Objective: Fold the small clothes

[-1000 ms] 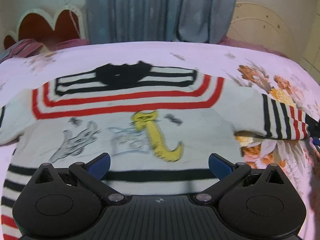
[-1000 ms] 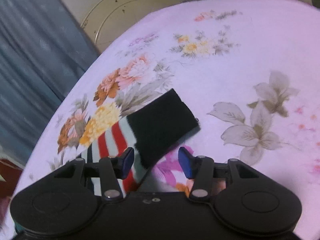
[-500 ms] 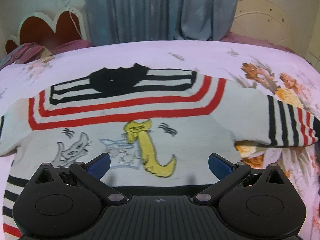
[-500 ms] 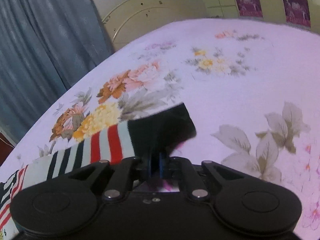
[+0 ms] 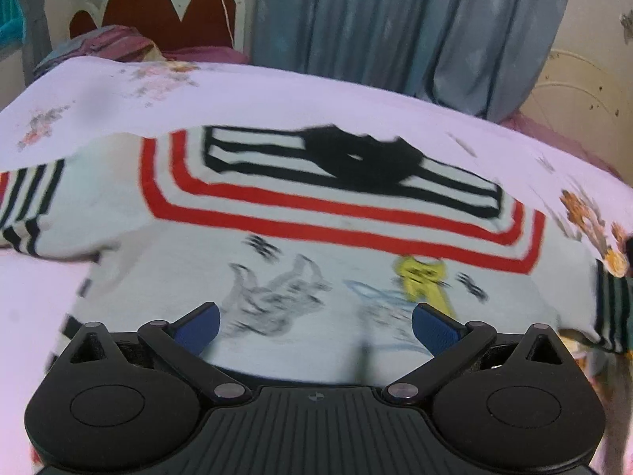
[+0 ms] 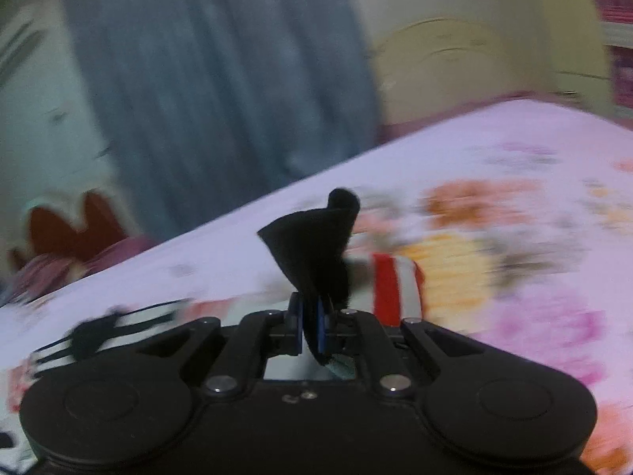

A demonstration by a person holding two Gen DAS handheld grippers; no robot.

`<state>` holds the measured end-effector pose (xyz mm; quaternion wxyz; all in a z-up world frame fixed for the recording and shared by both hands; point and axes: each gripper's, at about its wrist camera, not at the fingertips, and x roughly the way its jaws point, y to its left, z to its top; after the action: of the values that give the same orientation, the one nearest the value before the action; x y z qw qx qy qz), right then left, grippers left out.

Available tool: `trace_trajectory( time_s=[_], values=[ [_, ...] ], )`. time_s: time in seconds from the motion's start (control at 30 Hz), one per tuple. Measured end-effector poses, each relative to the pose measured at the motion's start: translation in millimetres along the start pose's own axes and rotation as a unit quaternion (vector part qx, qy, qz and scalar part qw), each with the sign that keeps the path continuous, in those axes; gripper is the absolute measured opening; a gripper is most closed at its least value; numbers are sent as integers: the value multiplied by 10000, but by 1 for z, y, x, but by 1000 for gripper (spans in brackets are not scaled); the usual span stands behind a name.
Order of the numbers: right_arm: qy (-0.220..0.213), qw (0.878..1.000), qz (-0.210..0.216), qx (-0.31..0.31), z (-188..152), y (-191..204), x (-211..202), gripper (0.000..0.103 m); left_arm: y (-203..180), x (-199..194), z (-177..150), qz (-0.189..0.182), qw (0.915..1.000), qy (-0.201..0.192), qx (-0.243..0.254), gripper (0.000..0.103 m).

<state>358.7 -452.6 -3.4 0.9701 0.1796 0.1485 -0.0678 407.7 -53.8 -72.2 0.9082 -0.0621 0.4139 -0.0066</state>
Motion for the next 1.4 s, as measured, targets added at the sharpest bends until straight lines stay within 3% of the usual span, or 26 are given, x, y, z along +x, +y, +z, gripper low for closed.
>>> trace_trajectory(
  time_s=[0.3,0.47,0.6,0.7,0.77,0.8,0.87,0.93,1.03,1.07,1.1,1.17,1.27,1.33,1.37,1.4],
  values=[
    [827,9857,1049,-1023,-53,171,53,7,88,8,15,-252,9994,-118,-184,103],
    [1199,9679,1466,-1651,-96,241,71,7,120,10,20,-375,9990,-204,-146,102],
    [1548,9602,1567,-1715,-125,267,83,7,133,14,25,-480,9984,-216,-202,102],
    [1429,9619,1581,-1713,-140,271,83,16,134,17,26,-560,9980,-203,-192,102],
    [1401,9605,1682,-1720,-143,273,80,34,130,20,26,-672,9974,-192,-164,103],
    [1403,9562,1795,-1836,-144,276,77,49,125,23,28,-758,9968,-177,-164,103],
    [1394,9513,1827,-2054,-142,281,72,45,115,26,29,-953,9951,-164,-205,103],
    [1171,9590,1837,-1813,-130,273,60,18,103,32,31,-1145,9930,-135,-245,102],
    [757,9791,1370,-1300,-108,242,39,14,81,48,34,-1570,9869,8,-359,102],
    [547,9854,1149,-1129,-100,227,30,14,73,55,34,-1702,9846,92,-398,90],
    [421,9897,933,-1005,-93,215,24,14,66,64,35,-1790,9826,233,-442,68],
    [139,9957,521,-750,-78,188,10,13,52,80,36,-1930,9785,483,-550,59],
    [-200,9990,-104,-384,-58,146,-9,12,32,98,37,-1668,9830,620,-450,49],
    [-237,9987,-428,-145,-49,122,-15,12,24,106,39,-1464,9873,535,-322,30],
    [-185,9983,-551,-43,-47,111,-16,12,22,108,40,-1396,9888,476,-230,12],
    [-126,9978,-655,58,-46,100,-16,12,21,111,42,-1415,9887,449,-203,5]
  ],
)
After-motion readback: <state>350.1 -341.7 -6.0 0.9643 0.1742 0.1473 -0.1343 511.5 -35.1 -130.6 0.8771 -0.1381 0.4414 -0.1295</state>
